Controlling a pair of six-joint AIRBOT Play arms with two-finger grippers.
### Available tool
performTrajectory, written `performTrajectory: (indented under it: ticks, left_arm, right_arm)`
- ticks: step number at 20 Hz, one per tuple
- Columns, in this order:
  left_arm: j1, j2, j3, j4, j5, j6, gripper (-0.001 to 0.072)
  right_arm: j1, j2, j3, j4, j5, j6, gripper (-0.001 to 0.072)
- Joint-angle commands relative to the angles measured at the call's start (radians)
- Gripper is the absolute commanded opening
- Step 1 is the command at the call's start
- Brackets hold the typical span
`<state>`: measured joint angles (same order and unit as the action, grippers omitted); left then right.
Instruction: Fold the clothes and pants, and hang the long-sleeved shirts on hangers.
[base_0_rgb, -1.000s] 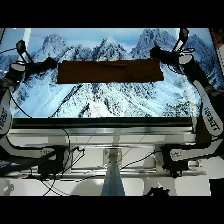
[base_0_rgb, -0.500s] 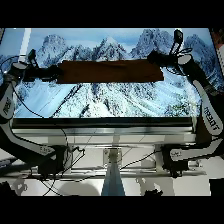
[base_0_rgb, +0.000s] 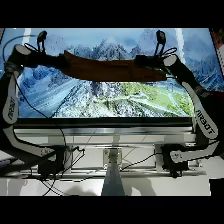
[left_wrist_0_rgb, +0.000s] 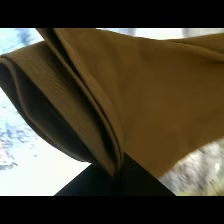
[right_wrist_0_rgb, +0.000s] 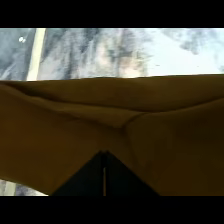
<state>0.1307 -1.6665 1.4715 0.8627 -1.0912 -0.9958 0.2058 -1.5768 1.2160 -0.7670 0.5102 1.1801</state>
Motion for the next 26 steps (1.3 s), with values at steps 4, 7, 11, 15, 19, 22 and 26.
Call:
performTrajectory:
  ticks: [4,7,11,15,19,22,26]
  left_arm:
    - [-0.009,0.298,0.048,-0.001,-0.298,-0.082,0.0015]
    - [-0.013,0.362,0.048,-0.003,-0.297,-0.082,0.0016]
    - [-0.013,0.362,0.041,-0.04,-0.298,-0.082,0.0016]
    - [-0.021,0.34,0.035,-0.171,-0.281,-0.082,0.0015]
    - [-0.143,0.26,0.032,-0.218,-0.166,-0.14,0.0016]
    - [-0.332,0.156,0.032,-0.267,0.028,-0.161,0.0015]
    - [-0.623,-0.004,0.032,-0.429,0.541,-0.161,0.0015]
  right_arm:
    - [0.237,-0.121,0.127,0.005,-0.003,0.161,0.0012]
    - [0.374,-0.255,0.254,0.048,0.079,0.222,0.0012]
    - [0.505,-0.33,0.374,0.124,0.134,0.222,0.0013]
    - [0.468,-0.326,0.451,0.027,0.351,0.217,0.0012]
    - [0.267,-0.285,0.482,-0.105,0.544,0.219,0.0014]
    - [0.064,-0.225,0.484,-0.137,0.605,0.232,0.0013]
    - [-0.16,-0.163,0.484,-0.138,0.618,0.305,0.0013]
